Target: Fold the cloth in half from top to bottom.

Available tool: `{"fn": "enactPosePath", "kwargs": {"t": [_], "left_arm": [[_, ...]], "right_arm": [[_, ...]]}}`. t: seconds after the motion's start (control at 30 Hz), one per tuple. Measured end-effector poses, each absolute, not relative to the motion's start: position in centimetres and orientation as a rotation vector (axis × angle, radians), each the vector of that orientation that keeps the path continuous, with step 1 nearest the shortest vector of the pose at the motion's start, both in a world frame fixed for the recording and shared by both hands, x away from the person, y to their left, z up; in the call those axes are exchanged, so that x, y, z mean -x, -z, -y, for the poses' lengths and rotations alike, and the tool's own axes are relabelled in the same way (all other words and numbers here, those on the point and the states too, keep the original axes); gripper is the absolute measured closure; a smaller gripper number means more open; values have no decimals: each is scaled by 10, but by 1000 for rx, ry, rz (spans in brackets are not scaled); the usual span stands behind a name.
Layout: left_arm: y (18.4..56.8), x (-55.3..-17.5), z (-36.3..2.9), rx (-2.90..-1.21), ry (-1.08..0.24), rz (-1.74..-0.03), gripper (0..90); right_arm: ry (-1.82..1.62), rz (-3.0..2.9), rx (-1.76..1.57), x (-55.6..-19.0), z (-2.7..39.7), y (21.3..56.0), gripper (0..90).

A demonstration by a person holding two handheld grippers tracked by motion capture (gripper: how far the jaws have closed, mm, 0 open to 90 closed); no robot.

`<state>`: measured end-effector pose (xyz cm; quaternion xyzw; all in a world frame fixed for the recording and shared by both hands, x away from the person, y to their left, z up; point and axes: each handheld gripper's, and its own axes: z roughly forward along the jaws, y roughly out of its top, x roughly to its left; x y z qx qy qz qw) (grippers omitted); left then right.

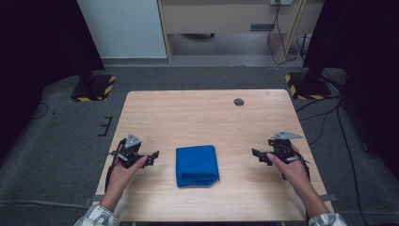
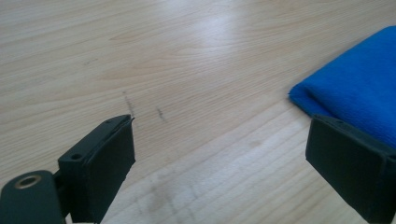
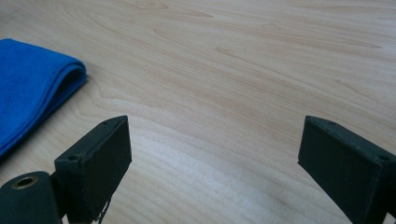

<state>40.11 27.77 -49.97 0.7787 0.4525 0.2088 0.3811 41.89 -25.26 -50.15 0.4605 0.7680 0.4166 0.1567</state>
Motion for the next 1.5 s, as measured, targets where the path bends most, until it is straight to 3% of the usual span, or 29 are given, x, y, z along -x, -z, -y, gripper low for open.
{"fn": "enactPosePath", "kwargs": {"t": [1.07, 1.5], "left_arm": [[485, -453, -257, -2068, -510, -1155, 77], [496, -481, -252, -2097, -486, -1199, 73]], "right_arm": [[-1119, -2137, -1388, -466, 252, 487, 100], [-1055, -2135, -1451, -488, 254, 500, 104]]}}
